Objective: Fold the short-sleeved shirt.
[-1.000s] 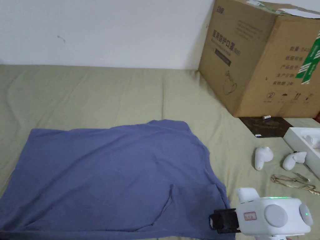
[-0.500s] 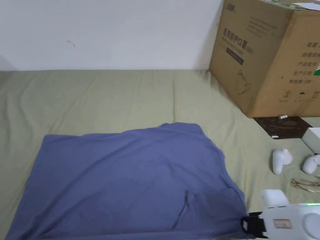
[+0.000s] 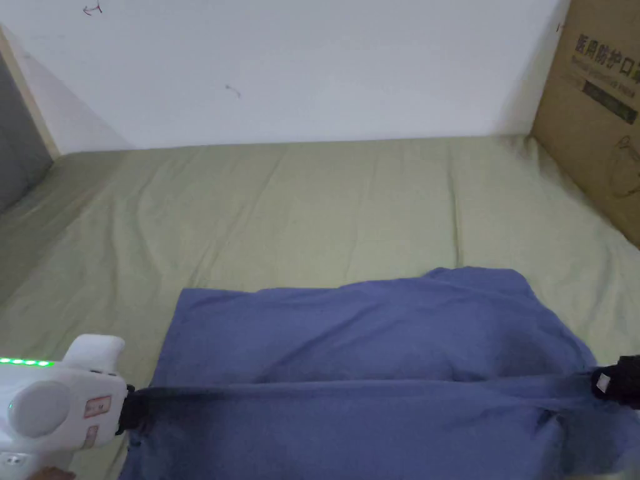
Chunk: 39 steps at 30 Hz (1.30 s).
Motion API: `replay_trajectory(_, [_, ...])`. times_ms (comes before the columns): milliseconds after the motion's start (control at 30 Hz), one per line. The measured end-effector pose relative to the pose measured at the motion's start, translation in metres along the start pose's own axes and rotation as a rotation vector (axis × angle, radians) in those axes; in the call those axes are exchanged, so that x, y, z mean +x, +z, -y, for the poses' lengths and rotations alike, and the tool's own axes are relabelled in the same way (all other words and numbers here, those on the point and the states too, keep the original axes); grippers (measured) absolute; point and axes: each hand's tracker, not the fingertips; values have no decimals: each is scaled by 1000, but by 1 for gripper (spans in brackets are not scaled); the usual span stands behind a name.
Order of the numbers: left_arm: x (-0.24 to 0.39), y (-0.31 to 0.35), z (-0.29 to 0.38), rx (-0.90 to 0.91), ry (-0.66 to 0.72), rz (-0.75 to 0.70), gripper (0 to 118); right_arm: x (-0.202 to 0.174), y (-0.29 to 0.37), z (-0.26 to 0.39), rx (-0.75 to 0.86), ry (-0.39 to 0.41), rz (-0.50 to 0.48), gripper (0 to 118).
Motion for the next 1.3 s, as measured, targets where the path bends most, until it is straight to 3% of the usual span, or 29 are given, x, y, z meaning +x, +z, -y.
replay_trajectory(67, [-4, -21, -11, -19, -7, -6, 5, 0, -25, -11, -26, -3, 31, 1])
replay_trajectory(100, [-5, -30, -14, -30, -2, -1, 18, -2, -36, -14, -36, 2, 41, 1])
replay_trajectory(133, [-6, -37, -15, -32, 1, 1, 38, -4, -45, -15, -41, -1, 56, 3])
replay_trajectory(167, [-7, -40, -14, -32, 6, -6, 66, -7, -50, -13, -45, -5, 73, 13])
replay_trajectory(200, [-9, -42, -12, -33, 16, -14, 93, 0, -54, -15, -31, -16, 81, 44])
replay_trajectory(233, [-12, -41, -10, -28, 27, -11, 103, -1, -51, -12, 11, -33, 101, 82])
replay_trajectory(267, [-14, -36, -6, -1, 51, -1, 105, -2, -47, -8, 42, -45, 100, 107])
replay_trajectory(300, [-16, -29, -1, 28, 79, 13, 105, -3, -41, -3, 56, -54, 85, 118])
replay_trajectory(400, [-19, -4, 17, 95, 136, 82, 105, 0, -13, 13, 121, -78, 13, 118])
replay_trajectory(567, [-8, 48, 66, 216, 200, 135, 105, -14, 46, 64, 198, 9, 17, 118])
replay_trajectory(633, [-2, 71, 89, 278, 217, 139, 88, -20, 70, 86, 262, 54, -5, 112])
replay_trajectory(667, [1, 80, 97, 290, 220, 133, 65, -23, 80, 96, 292, 64, -24, 100])
replay_trajectory(700, [7, 86, 104, 289, 223, 132, 26, -25, 88, 105, 306, 67, -49, 64])
replay_trajectory(733, [9, 90, 109, 293, 229, 130, 0, -21, 89, 108, 304, 66, -50, 23])
replay_trajectory(767, [10, 95, 113, 302, 234, 122, 0, -23, 90, 111, 299, 71, -40, 0])
replay_trajectory(933, [4, 79, 103, 247, 250, 94, 0, -16, 91, 113, 318, 30, -78, 0])
replay_trajectory(1000, [-4, 54, 94, 190, 279, 104, 5, -12, 86, 109, 302, 14, -92, 0])
replay_trajectory(1067, [-13, 27, 88, 143, 297, 74, 26, -10, 82, 108, 291, 16, -99, 0])
replay_trajectory(1133, [-19, 0, 83, 102, 317, 69, 97, -12, 80, 108, 275, 42, -90, 0])
replay_trajectory(1167, [-21, -11, 82, 72, 325, 66, 118, -11, 78, 108, 266, 52, -86, 0])
replay_trajectory(1200, [-22, -25, 82, 43, 322, 67, 113, -10, 76, 107, 257, 60, -82, 0])
replay_trajectory(1300, [-11, -49, 89, -33, 293, -17, 112, -9, 72, 107, 238, 64, -78, 0])
